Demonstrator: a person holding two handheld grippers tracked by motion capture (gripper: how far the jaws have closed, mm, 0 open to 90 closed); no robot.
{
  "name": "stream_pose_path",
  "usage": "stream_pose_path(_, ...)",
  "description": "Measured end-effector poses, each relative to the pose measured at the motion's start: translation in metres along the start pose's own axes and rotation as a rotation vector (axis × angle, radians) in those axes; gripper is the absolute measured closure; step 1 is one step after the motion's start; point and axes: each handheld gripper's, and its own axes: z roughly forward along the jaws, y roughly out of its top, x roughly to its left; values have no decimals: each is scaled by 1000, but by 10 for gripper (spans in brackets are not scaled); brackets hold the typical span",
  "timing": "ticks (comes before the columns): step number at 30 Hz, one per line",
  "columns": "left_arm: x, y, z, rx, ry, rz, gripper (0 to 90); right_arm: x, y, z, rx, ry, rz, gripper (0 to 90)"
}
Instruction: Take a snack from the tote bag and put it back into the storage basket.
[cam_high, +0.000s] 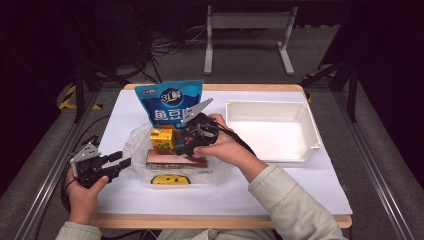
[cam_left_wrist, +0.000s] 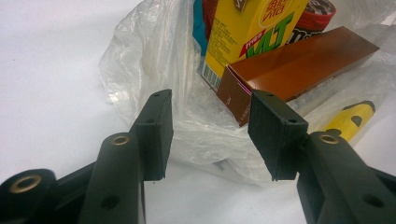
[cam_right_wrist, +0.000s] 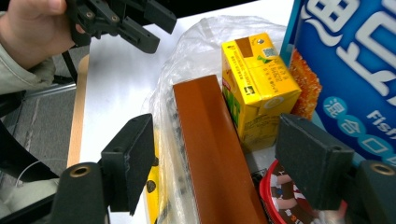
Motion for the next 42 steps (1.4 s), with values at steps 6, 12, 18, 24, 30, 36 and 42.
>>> stream_pose_path(6, 0, 0, 1, 4, -6, 6, 506, -2, -2, 14, 46, 9, -13, 294)
stream_pose_path(12, 0, 0, 1, 10, -11, -1, 500, -3, -4, 24, 68, 20, -15, 293)
stream_pose_path(18, 0, 0, 2, 11, -16, 2, 498, -2, -5, 36, 112, 25, -26, 296)
stream_pose_path(24, 1, 0, 3, 13, -17, 8, 497, 0, -6, 45, 150, 12, -53, 311)
stream_pose_path(30, 1, 0, 3, 15, -22, 7, 497, 1, -7, 54, 189, 4, -73, 327)
stream_pose_path(36, 1, 0, 4, 16, -26, 9, 493, 0, -8, 62, 215, -18, -100, 334)
stream_pose_path(42, 0, 0, 5, 16, -25, 5, 490, 1, -10, 67, 248, -30, -120, 362)
